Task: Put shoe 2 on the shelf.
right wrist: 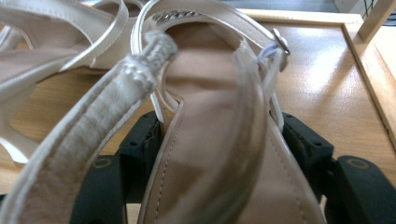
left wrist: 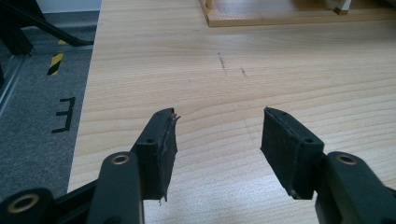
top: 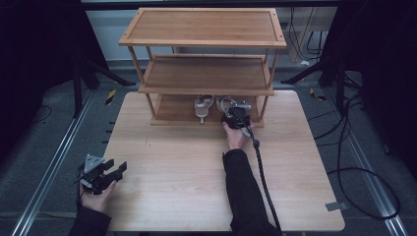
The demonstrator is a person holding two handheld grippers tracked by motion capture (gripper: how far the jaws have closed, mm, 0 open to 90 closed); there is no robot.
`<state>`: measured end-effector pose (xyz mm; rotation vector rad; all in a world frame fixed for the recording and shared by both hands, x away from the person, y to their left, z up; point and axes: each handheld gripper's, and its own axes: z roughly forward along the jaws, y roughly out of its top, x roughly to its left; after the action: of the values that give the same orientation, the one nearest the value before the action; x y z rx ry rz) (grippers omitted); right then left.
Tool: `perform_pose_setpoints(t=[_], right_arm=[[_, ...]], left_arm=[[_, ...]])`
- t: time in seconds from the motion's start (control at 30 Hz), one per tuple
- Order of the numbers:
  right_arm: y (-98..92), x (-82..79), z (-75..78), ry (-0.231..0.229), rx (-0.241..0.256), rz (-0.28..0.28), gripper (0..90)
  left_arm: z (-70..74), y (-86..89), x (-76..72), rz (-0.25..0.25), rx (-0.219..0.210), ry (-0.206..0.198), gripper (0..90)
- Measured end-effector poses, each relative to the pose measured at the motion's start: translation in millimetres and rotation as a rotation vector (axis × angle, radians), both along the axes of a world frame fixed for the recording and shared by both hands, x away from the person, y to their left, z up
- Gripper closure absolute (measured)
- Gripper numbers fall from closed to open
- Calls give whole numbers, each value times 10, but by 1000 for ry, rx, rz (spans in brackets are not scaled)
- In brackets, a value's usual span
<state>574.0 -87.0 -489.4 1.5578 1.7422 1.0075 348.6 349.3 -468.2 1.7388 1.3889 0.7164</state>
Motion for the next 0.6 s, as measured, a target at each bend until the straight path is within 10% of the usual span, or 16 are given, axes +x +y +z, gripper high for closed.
perform_pose_setpoints(t=[0.6], right_arm=[[-194,-482,121,-38,-44,172,222]], left_arm=[[11,-57,-16,-18,4,-2,425]])
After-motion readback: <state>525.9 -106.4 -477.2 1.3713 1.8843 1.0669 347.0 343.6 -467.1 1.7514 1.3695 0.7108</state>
